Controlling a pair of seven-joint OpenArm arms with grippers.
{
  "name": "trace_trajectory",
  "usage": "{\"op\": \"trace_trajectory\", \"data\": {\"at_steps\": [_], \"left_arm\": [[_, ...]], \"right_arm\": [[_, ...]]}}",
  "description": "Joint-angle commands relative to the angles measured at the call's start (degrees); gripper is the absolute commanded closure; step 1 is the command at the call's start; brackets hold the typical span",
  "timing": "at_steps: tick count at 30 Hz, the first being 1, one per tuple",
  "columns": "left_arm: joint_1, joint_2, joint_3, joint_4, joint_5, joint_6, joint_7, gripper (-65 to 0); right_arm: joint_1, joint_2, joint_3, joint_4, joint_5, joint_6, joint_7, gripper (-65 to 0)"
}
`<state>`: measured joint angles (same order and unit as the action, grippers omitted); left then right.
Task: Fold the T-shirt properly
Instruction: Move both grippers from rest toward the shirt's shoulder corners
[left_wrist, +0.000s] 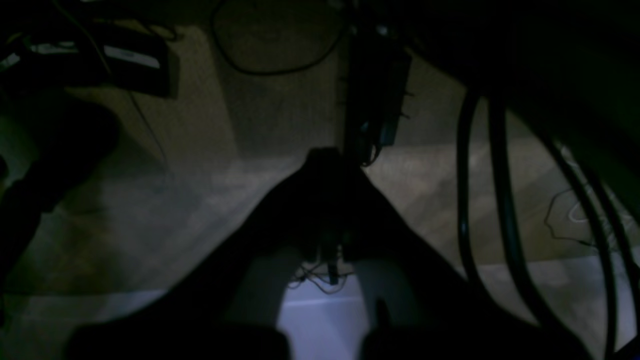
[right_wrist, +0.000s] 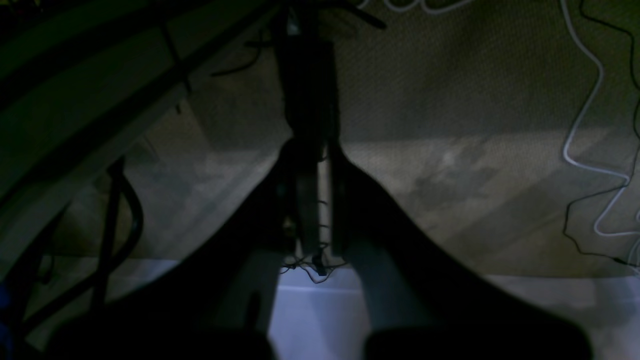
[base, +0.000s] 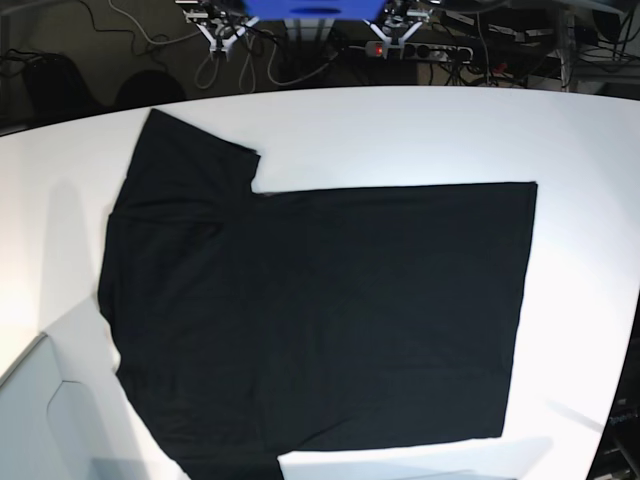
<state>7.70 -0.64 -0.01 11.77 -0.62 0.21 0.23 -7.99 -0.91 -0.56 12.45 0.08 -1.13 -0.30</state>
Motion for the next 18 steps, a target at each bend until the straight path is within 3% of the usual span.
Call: {"op": "trace_trajectory", "data": {"at_steps": [1,9,14,18], "left_arm": [[0.34,0.16,0.14,0.14,0.32,-0.08,0.08,-0.3],[0.6,0.25,0.23,0.14,0.4,-0.16,-0.01,-0.1],[0.78,0.25,0.23,0.14,0.4,-0.16,0.08,0.0],[1.83,0.25,0.23,0.14,-0.04,-0.16,-0.19,-0.1]], "right_arm": [[-0.32,0.07,-0.1,0.17,-0.12,1.43,-0.28,-0.1],[-0.58,0.42,0.25,0.17,0.14,1.35,-0.45,-0.1],[-0.32,0.86,-0.01,0.34,-0.03,1.35,-5.2,-0.2],[-0.49,1.74,-0.1,0.34,-0.12,1.35,-5.55,-0.2]]}}
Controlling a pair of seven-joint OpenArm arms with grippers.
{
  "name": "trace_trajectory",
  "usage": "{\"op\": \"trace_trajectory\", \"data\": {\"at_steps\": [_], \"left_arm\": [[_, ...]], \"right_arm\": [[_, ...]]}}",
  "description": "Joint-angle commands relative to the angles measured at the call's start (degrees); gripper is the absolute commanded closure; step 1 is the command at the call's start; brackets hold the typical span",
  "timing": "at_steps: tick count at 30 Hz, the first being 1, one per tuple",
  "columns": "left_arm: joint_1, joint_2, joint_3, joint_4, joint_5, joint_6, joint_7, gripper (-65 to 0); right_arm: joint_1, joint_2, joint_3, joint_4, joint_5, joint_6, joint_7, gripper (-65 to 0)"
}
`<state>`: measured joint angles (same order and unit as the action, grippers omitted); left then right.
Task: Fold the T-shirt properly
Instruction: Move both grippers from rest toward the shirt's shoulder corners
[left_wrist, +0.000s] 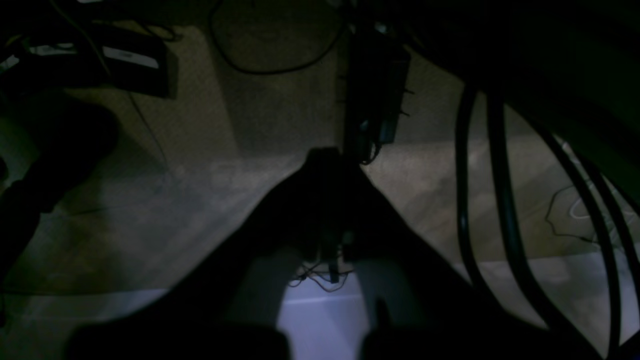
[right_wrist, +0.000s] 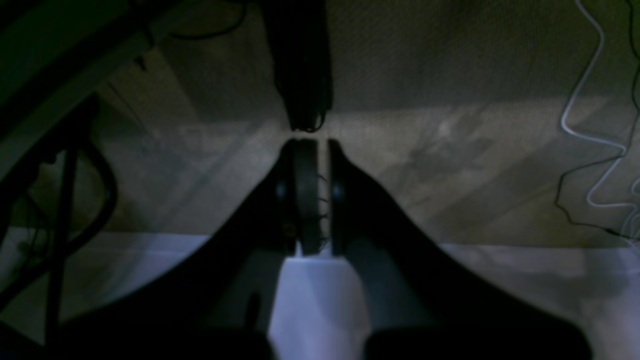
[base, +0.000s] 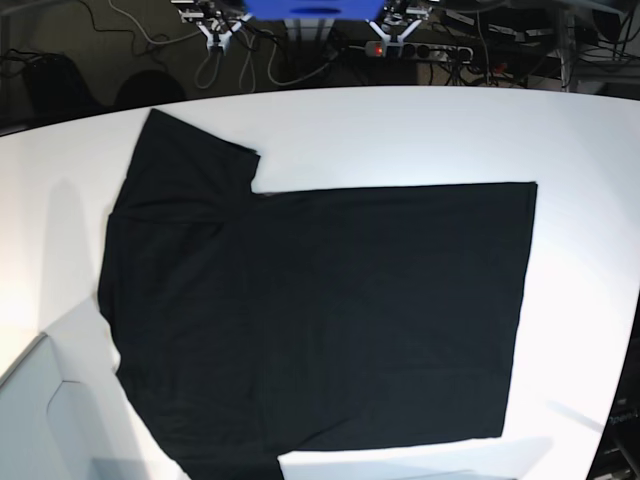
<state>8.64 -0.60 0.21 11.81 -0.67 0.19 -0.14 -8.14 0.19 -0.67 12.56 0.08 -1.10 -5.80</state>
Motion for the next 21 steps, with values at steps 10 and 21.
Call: {"op": "trace_trajectory", "data": {"at_steps": [10,21], "left_arm": [[2.39,0.03,0.01,1.51,-0.08,-0.14,0.1,-0.1],[20.85,-0.5,-0.43,26.91,-0.17,-0.23,0.45,0.0]], "right_arm": [[-6.23,2.14,0.01,8.59,-0.12,1.32,-0.39,-0.1],[-26.28,4.69,0.01,40.5,-0.12,1.32,-6.37,-0.1]]}}
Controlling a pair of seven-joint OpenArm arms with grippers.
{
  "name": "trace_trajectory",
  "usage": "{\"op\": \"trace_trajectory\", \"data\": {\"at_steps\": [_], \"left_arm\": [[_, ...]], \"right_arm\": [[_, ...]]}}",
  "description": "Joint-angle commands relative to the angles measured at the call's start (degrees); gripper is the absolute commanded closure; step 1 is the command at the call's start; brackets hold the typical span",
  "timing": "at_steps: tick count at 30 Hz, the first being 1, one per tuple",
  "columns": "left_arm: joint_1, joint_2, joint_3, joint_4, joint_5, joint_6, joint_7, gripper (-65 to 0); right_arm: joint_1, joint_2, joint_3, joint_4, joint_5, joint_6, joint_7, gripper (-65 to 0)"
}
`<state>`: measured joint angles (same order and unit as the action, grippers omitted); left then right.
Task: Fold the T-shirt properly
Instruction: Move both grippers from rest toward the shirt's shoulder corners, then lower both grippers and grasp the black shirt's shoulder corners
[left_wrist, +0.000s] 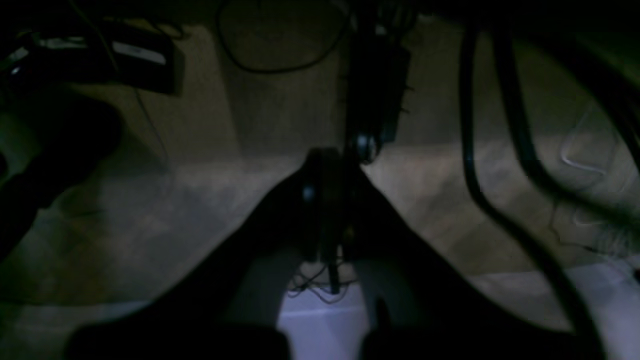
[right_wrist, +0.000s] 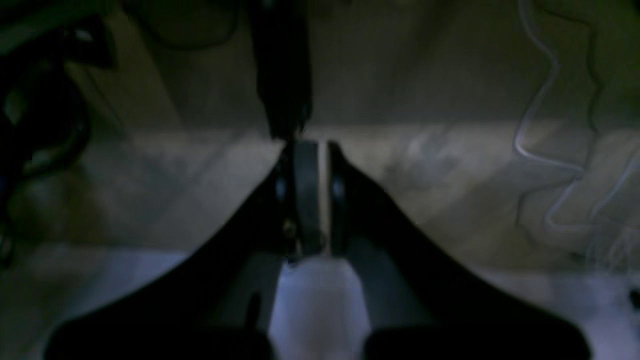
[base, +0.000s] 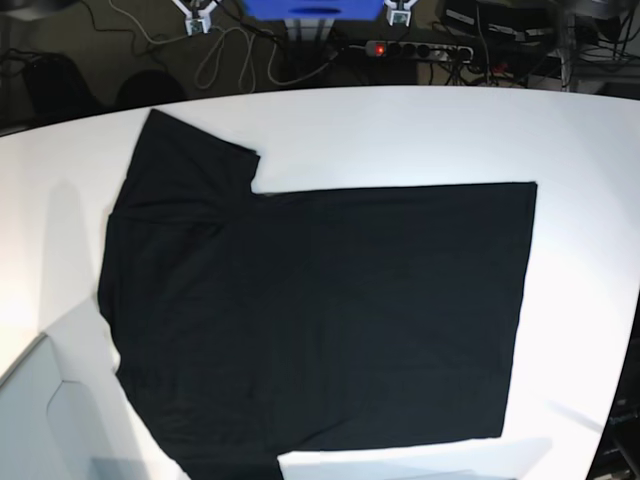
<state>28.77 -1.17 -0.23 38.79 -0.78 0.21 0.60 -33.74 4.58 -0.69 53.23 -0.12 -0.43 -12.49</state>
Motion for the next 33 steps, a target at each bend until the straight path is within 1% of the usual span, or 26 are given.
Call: {"op": "trace_trajectory", "data": {"at_steps": [1,3,6,8,11,13,16,19,21,24,27,29,32,33], "left_arm": [[2.65,-0.19,0.01,3.02,-0.06,-0.25,-0.29,0.0],[6.26,-1.42,0.19,9.0,-0.06,-0.25,-0.29,0.0],[12.32,-2.04,0.01,19.1,-1.38,-0.25,-0.29,0.0],[16.54,-4.06,0.45,26.4,-4.1,-0.25,-0.29,0.0],[22.26,-6.7,0.54,36.16,-8.94,-0.25,-0.21,0.0],[25.51,-8.81,0.01,42.23,-11.66,-0.25,-0.21,0.0],[30.43,-12.59,-0.17,51.72,-15.71,-0.08,-0.29,0.0],[34.04,-15.67,-1.13,59.54,-18.78,0.1,-0.29,0.0],[35.53,-16.11,-3.68,64.56,-20.54,0.19,-0.21,0.0],[35.36,-15.05,-8.08,68.86,-20.54,0.19,-0.12,0.0],[35.09,-14.0,-11.95,71.59,-21.07,0.19,-0.12,0.0],[34.04,-14.0,-13.62,73.35,-21.16,0.19,-0.12,0.0],[33.07,-13.38,-16.17,75.98,-21.25,0.19,-0.12,-0.2],[32.37,-13.03,-16.87,76.51,-21.25,0.01,-0.12,-4.5]], "right_arm": [[-3.23,0.83,0.03,3.69,0.08,0.65,0.23,-0.1],[-7.71,1.18,0.03,10.64,0.08,0.65,0.23,-0.1],[-14.31,3.2,0.12,20.92,0.08,0.65,0.23,-0.1],[-18.35,3.82,0.2,27.34,0.08,0.65,0.23,-0.1],[-23.45,6.63,0.2,35.87,0.08,0.65,0.23,-0.1],[-26.26,7.95,0.47,41.23,0.08,0.65,0.23,-0.2],[-30.75,10.41,1.88,49.58,-0.01,0.56,0.23,-0.3],[-34.26,10.76,4.86,56.88,-0.01,0.56,0.05,-0.4],[-35.58,10.59,7.06,62.06,-0.01,0.65,-2.06,-0.5],[-35.49,10.5,9.52,67.87,-0.01,0.82,-6.81,-0.6],[-32.42,10.41,10.14,68.57,0.16,0.82,-7.77,-1.4],[-30.66,10.41,10.05,68.48,0.16,0.82,-7.86,-5.6],[-28.46,10.32,9.88,68.66,0.34,0.82,-7.68,-17.6],[-27.67,10.32,9.88,68.66,0.34,0.82,-7.77,-22.3]]}}
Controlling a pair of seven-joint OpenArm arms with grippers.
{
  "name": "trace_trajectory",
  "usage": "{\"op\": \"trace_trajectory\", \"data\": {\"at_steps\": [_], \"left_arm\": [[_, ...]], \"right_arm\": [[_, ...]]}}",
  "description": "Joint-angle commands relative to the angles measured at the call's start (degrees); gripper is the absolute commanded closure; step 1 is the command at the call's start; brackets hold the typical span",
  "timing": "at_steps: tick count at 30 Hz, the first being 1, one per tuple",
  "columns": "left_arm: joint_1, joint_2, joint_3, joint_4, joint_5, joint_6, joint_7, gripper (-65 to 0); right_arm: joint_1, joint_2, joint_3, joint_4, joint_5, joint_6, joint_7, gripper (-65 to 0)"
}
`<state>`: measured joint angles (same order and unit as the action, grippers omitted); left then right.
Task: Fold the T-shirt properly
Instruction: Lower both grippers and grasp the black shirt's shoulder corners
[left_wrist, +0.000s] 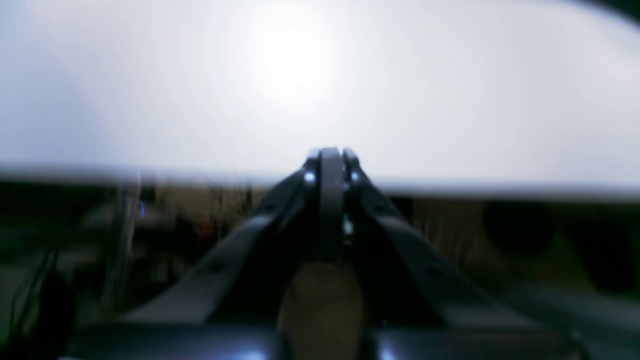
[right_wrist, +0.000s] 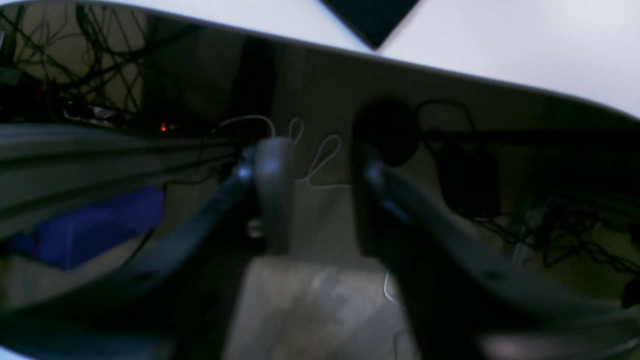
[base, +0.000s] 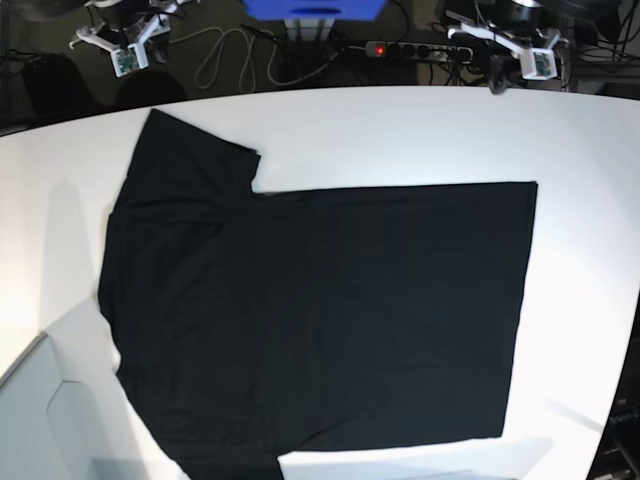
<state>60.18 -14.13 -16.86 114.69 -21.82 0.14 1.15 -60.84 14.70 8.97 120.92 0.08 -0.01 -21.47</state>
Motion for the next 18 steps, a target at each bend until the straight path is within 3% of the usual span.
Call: {"op": "trace_trajectory", "data": {"at_steps": [1,4,7,18], "left_arm": [[0.26,0.11,-0.85,0.87,-0.2,0.08,-0.66,-8.8],[-2.56,0.11,-1.91,0.69,-0.2,0.08,-0.66,-23.2],[-5.81,0.11,-1.99,0.07,-0.2,0.25,-0.66,-30.7],[-23.3,-0.16,-3.23,-15.84,-0.37,-0.19,-0.66,-31.8]], "right_arm": [[-0.04,0.2,0.21,0.97,0.14,0.49,1.21,-26.2],[1.45,0.2,0.21,0.97,0.14,0.49,1.56,-35.1],[3.48,0.2,0.48,0.88,0.14,0.49,1.21,-36.8],[6.82,0.2,0.3,0.79,-0.03,0.49,1.12,-36.8]]}}
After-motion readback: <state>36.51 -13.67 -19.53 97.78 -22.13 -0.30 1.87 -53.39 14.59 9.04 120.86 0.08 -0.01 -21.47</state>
